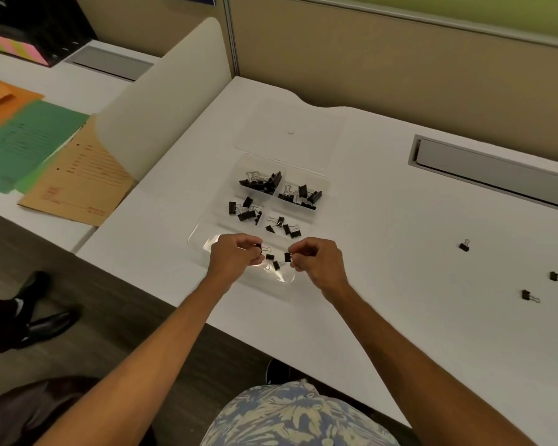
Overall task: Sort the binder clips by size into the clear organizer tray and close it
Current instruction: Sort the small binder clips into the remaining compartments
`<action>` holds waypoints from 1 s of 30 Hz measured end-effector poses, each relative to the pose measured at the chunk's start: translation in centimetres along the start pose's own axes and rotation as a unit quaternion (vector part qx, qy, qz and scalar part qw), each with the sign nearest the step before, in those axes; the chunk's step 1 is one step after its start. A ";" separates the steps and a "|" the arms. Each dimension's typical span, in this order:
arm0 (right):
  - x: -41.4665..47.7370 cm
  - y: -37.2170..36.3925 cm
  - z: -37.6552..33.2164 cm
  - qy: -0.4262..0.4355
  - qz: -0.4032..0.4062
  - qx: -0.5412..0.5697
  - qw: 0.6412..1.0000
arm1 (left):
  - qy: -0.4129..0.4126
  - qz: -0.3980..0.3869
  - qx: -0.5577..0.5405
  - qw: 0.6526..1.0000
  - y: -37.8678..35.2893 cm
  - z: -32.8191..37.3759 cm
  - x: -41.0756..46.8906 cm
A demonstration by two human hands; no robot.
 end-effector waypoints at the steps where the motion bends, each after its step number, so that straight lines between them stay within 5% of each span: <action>1: 0.2 -0.3 -0.1 -0.003 0.001 -0.023 1.000 | -0.002 0.004 0.026 1.000 0.1 -0.1 0.2; 7: 1.7 -2.1 -1.1 0.018 0.016 -0.240 0.971 | -0.044 0.004 0.200 0.979 -0.3 -0.3 1.2; 12: 2.5 -2.9 -0.9 0.023 -0.004 -0.306 0.952 | -0.046 -0.016 0.266 0.963 -0.7 0.0 1.8; 21: 1.0 0.1 -0.3 0.059 0.073 -0.227 0.969 | -0.084 -0.010 0.240 0.967 -1.7 1.1 2.2; 30: -4.0 8.0 3.3 0.045 0.147 -0.150 0.977 | -0.160 -0.071 0.248 0.953 -10.0 4.1 2.2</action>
Point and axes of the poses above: each hand's wrist, its own x-axis towards the middle knuckle, its own y-axis out of the back of the hand, z = x × y, the point moved 3 cm from there along x, towards the middle knuckle, and after that the axes turned 13 degrees about -z, right-handed, at the moved point
